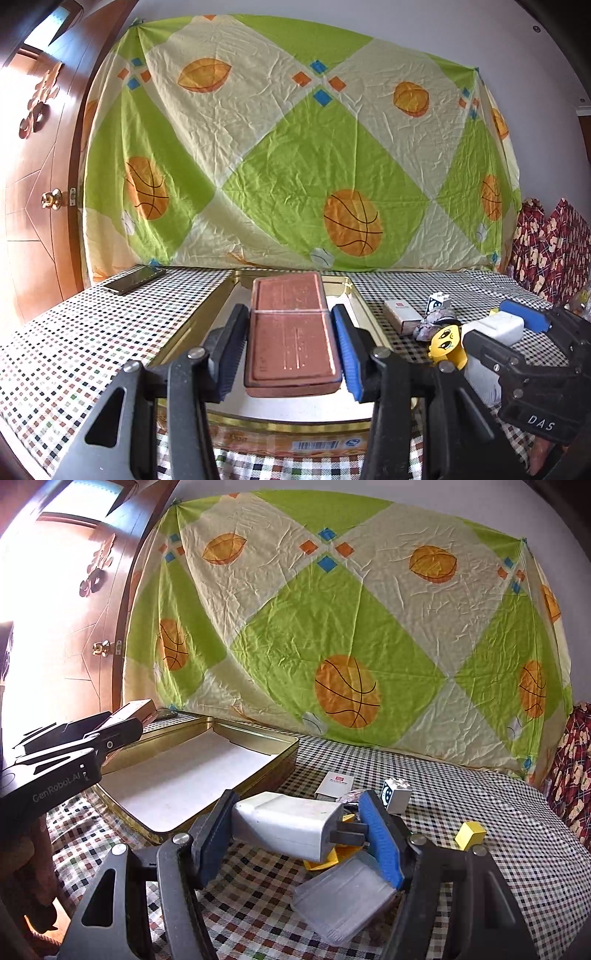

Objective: Organize rigid objects
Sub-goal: 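Lift and carry brown block with left tool while right tool carries charger toward tin, then lower brown block into gold tin and open left tool while right releases charger there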

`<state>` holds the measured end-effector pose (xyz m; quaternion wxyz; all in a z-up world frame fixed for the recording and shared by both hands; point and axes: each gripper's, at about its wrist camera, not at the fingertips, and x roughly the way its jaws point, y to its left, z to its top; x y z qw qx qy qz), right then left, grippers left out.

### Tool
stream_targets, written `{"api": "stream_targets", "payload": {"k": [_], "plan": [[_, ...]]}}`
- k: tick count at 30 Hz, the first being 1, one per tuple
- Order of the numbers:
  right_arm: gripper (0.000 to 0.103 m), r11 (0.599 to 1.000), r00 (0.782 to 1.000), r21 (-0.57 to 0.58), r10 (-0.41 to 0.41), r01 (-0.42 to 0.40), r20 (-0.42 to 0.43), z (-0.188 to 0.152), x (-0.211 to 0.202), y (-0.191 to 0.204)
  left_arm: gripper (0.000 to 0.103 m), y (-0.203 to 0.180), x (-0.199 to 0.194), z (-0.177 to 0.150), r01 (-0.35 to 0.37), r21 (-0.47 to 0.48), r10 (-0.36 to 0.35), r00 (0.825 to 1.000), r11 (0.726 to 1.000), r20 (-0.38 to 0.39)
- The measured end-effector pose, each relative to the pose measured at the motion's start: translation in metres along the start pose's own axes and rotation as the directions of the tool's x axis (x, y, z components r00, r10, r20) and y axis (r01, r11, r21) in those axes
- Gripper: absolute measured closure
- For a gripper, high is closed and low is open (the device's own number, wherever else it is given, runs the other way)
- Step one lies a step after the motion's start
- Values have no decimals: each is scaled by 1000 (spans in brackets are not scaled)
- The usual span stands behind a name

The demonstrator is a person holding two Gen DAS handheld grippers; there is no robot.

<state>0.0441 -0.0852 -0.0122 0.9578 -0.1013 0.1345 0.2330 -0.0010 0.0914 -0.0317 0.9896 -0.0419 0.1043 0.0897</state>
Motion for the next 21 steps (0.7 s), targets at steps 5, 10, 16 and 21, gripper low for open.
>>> {"api": "stream_targets", "payload": {"k": [5,10,16,21], "plan": [[34,999,999,5,39,-39,-21,3,6,6,57,8,5,1,-1,-11,0,999,1000,-34],[34,998,998,-3,58,-58,-32,6,8,10,57,12,9,3,-3,-11,2,998,1000,-55],[34,996,995,-7,90,-90,-41,16,12,12,57,18,16,9,-4,-8,3,996,1000,-91],[34,993,991,-9,116,-117,-59,24,19,15,57,25,28,13,6,-20,-9,989,1000,-149]]}}
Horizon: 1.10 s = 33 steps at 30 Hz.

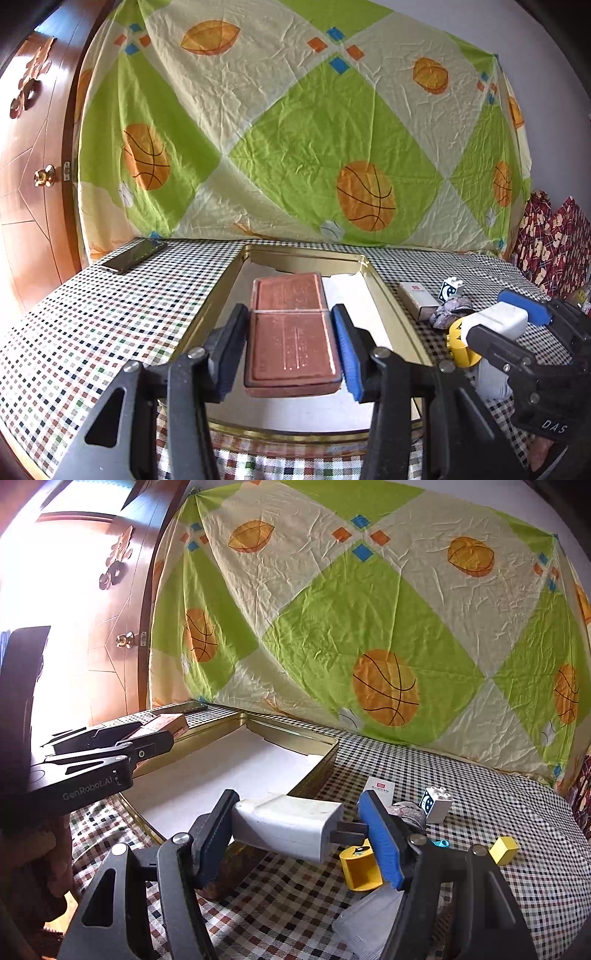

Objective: Organize rigid objects
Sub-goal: 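Lower brown block into gold tin and open left tool while right releases charger there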

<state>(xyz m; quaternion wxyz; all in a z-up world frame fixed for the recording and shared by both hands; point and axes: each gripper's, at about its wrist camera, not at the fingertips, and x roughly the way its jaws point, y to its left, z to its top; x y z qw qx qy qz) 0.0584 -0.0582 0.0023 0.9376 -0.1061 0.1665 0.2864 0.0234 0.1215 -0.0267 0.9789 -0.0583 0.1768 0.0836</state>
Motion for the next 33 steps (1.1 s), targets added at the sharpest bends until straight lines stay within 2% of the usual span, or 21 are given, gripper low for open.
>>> {"api": "stream_targets", "payload": {"k": [8,14,17,25,33], "plan": [[34,999,998,4,45,-45,-31,24,28,-1,57,5,24,13,-1,26,3,997,1000,-82],[34,996,993,43,87,-84,-75,45,61,-2,57,9,43,24,-24,68,33,991,997,-129],[34,996,993,44,77,-73,-93,51,80,0,57,12,53,30,-47,90,60,987,995,-151],[34,996,985,33,90,-87,-144,57,121,11,57,19,72,43,-64,114,85,977,991,-195],[34,995,973,38,99,-93,-210,56,154,11,57,20,89,52,-70,153,110,957,986,-268]]}}
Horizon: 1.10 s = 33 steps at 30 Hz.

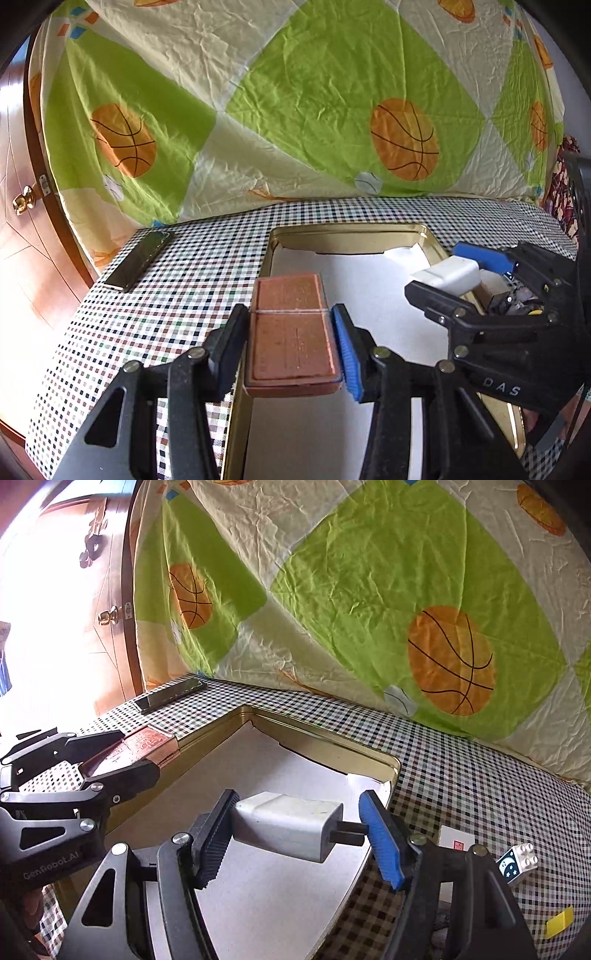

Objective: Organize rigid objects
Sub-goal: 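Lower brown block into gold tin and open left tool while right releases charger there, then move right tool toward brown comb while left tool moves toward clear plastic box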

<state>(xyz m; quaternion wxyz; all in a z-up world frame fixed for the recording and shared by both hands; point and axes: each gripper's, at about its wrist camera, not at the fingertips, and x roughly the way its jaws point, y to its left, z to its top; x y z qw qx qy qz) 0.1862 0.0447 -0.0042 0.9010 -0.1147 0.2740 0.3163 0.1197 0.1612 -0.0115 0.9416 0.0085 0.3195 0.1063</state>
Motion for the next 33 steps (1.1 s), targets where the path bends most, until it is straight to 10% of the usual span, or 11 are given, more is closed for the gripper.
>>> {"api": "stream_targets", "payload": {"k": [10,17,33], "plan": [[27,999,1000,-35,6,-6,-13,7,6,5,56,1,13,5,-22,9,22,999,1000,-42],[19,1000,1000,-4,-21,21,19,-2,-23,-10,18,9,-9,0,-16,-58,17,999,998,31],[19,935,964,266,-260,236,59,-125,-169,-129,3,-96,-85,-48,174,2,-170,962,985,213]]}}
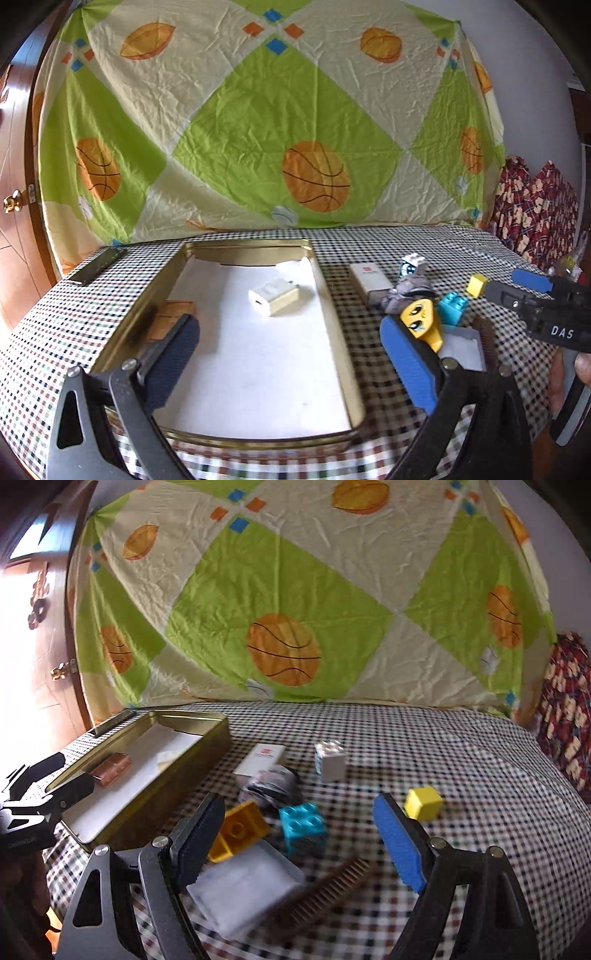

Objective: Organize rigid objects
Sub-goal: 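Move right tool toward brown comb while left tool moves toward clear plastic box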

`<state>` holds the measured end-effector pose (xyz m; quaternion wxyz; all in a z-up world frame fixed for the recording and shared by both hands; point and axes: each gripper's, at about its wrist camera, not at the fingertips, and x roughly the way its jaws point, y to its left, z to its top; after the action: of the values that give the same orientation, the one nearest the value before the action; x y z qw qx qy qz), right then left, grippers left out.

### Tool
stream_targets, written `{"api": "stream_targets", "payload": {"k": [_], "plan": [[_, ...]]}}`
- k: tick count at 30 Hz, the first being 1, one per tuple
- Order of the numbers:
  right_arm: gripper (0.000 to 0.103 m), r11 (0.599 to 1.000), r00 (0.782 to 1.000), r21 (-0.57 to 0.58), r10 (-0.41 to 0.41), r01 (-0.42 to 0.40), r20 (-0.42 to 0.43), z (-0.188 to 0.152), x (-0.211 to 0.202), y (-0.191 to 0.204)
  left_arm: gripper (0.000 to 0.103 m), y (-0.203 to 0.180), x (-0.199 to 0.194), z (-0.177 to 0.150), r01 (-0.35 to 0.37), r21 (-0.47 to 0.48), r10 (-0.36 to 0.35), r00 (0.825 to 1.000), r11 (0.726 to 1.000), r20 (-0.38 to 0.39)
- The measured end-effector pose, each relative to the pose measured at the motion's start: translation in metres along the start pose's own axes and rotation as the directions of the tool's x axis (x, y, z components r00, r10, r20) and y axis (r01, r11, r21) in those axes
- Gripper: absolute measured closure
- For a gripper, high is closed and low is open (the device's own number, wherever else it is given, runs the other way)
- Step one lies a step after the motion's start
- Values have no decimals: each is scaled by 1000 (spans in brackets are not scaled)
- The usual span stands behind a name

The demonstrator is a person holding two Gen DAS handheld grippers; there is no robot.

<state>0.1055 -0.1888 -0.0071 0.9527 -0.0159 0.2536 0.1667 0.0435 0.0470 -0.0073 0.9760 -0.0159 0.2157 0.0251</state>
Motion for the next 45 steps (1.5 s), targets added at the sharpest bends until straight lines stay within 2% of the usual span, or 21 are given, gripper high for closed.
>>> {"api": "stream_targets", "payload": {"k": [6,11,16,19,22,25,29,32,38,43,45], "plan": [[19,997,997,60,-34,38,-66,-16,7,-26,3,-41,8,-1,34,65,-33,999,997,-21],[19,997,989,33,-58,63,-138,-19,18,-26,3,-63,12,-5,43,88,-41,999,995,-34],[19,999,972,0,-49,50,-231,-23,29,-19,3,-74,19,-8,43,103,-39,998,994,-42],[23,998,965,28,-42,51,-260,-25,32,-24,1,-73,17,-8,48,106,-44,998,993,-38],[24,996,959,54,-54,71,-278,-28,33,-30,1,-73,21,-9,59,106,-53,997,993,-59],[24,995,955,56,-67,87,-289,-29,33,-32,1,-73,18,-10,61,106,-57,997,992,-48],[24,997,956,8,-70,75,-285,-29,34,-19,1,-76,19,-11,54,115,-48,997,992,-52],[24,1000,955,7,-5,8,-295,-28,38,-9,1,-75,19,-11,51,110,-46,998,993,-48],[24,997,957,54,64,-51,-282,-32,32,-6,1,-70,18,-10,59,88,-55,998,994,-43],[24,997,952,-11,71,-78,-299,-33,34,13,1,-72,17,-10,56,94,-53,998,994,-37],[24,996,946,-1,82,-86,-314,-32,35,9,1,-72,17,-11,61,96,-58,998,993,-36]]}}
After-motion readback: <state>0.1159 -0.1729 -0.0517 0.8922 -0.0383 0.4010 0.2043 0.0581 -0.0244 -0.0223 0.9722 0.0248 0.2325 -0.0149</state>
